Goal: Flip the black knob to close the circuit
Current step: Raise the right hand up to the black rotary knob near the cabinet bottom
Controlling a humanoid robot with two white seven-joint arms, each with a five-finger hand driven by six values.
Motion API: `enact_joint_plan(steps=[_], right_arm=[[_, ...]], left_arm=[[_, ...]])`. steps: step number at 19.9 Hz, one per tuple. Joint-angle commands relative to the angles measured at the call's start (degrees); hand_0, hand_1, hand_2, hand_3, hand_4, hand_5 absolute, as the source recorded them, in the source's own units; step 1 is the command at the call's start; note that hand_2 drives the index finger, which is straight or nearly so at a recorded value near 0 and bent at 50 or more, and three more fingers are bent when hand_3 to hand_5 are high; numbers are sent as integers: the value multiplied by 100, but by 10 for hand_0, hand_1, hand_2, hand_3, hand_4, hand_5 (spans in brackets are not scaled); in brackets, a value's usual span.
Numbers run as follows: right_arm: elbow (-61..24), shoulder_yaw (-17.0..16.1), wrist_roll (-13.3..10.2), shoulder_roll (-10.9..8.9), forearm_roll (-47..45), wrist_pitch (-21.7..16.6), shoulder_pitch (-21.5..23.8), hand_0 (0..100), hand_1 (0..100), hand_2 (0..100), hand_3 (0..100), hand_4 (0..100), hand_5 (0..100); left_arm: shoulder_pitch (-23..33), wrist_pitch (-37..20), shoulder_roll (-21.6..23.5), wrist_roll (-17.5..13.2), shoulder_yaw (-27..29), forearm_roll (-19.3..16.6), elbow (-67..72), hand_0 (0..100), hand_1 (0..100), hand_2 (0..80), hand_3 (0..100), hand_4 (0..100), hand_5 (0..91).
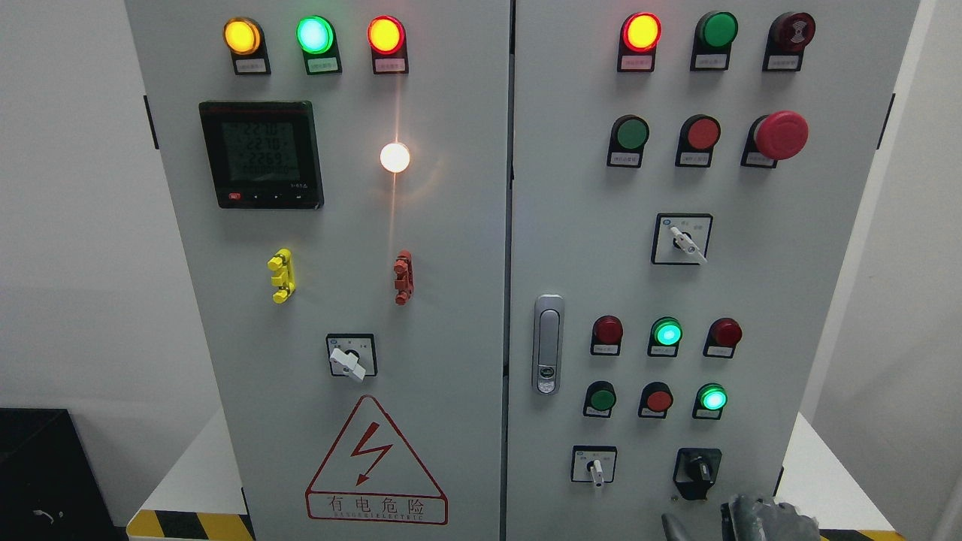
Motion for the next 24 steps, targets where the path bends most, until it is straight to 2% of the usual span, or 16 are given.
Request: enact_joint_plan(steps=[1,6,9,17,24], right_arm=[[163,-146,14,-20,33,17,-191,0,0,1000,1000,1000,1000],[172,-146,49,-11,33,17,-235,0,0,1000,1000,1000,1000],[180,-137,163,-2,33,122,-279,0,0,999,1000,1000,1000],[259,-119,163,41,33,140,-350,0,0,1000,1000,1000,1000],[303,-146,145,-11,41,149,-429,0,0,998,1000,1000,1000]], left_arm=[[0,-3,0,-4,4,0,0,120,556,0,0,0,0],[0,-3,0,4,4,0,0,120,556,0,0,0,0],[0,-3,0,4,-4,0,0,120,556,0,0,0,0],[0,-3,0,4,5,0,0,120,556,0,0,0,0],[0,-3,0,4,5,0,0,120,556,0,0,0,0]])
